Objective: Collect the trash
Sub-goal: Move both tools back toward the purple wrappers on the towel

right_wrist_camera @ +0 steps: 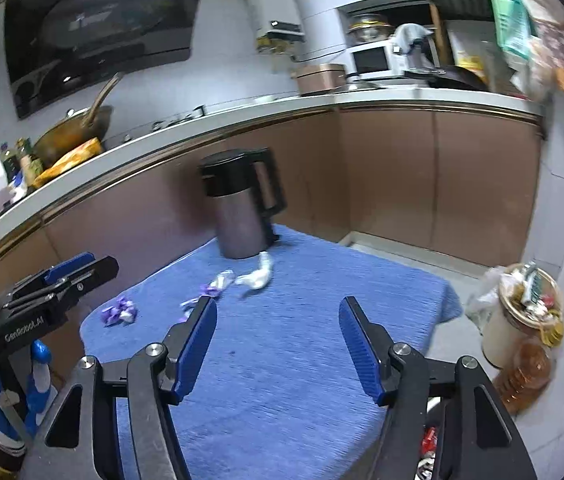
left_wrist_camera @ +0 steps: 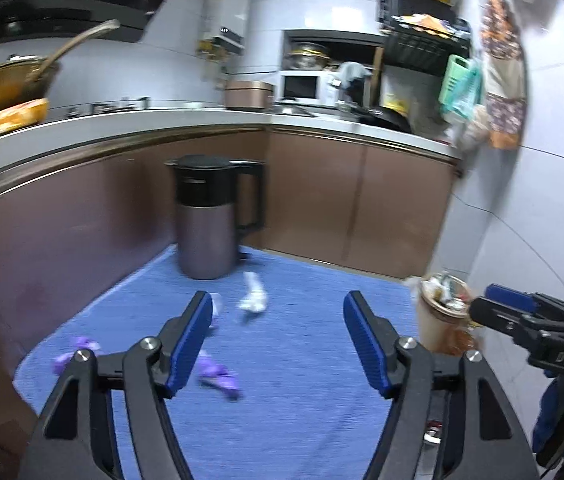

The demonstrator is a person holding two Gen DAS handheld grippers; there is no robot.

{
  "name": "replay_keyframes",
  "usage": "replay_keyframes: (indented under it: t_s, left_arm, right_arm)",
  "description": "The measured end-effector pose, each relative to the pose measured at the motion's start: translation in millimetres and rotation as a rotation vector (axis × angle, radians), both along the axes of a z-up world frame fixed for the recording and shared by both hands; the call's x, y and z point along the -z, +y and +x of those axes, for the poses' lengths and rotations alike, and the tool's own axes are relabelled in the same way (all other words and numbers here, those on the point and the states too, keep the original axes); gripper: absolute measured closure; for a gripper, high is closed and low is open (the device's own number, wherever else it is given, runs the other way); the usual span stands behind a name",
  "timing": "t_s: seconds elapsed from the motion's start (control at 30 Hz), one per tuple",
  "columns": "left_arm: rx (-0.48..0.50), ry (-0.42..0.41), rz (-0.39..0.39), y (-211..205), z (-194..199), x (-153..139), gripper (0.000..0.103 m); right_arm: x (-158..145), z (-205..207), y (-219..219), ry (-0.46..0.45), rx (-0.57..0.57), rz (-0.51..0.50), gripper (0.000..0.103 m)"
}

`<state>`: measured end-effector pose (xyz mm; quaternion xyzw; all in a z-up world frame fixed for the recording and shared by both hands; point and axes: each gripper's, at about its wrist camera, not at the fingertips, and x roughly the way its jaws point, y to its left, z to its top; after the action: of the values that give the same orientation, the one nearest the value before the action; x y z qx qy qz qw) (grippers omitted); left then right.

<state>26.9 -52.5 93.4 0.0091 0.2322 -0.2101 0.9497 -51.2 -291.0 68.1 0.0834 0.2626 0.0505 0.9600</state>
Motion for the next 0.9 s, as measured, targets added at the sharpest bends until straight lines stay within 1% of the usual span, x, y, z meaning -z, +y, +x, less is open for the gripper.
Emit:
replay_keyframes:
  t_s: [0.07, 0.17, 0.23, 0.33, 0.53, 0.6, 0.8, 0.9]
  left_arm:
    - [-0.037, 0.005, 0.007, 22.5, 10.5, 6.0, 0.034]
    - [-0.096, 0.027, 0.013, 55.2, 28.3, 20.1, 0.033]
    - [-0.126, 0.041, 0.014, 74.0, 38.5, 28.7, 0.033]
    - [-0.186, 0.054, 0.039, 102.8, 54.6, 45.4, 0.033]
    - [-0.280, 0.117, 0.087, 151.2, 94.2, 89.0, 0.033]
    - [-0.311, 0.141, 0.108, 161.4, 109.1, 104.3, 0.033]
    - [-0.349, 0.228, 0.163, 177.4, 149.5, 147.7, 0.033]
    - [-0.359, 0.265, 0.161, 185.0, 164.0, 163.1, 0.033]
  right_arm:
    - [1.6, 8.6, 16.6, 0.011, -0.028, -0.009, 0.040]
    - [8.9, 22.1, 37.1, 0.032, -0.068, -0.019, 0.039]
    - [17.2, 35.6, 52.0, 0.055, -0.099, -0.026, 0.039]
    - [30.8, 51.8, 68.0, 0.086, -0.134, -0.029, 0.039]
    - [63.1, 92.6, 104.8, 0.160, -0.209, -0.041, 0.038]
    - [77.1, 108.5, 118.3, 0.191, -0.238, -0.050, 0.038]
    - [120.9, 148.4, 148.0, 0.283, -0.303, -0.049, 0.038]
    - [139.2, 163.9, 161.5, 0.314, -0.325, -0.054, 0.038]
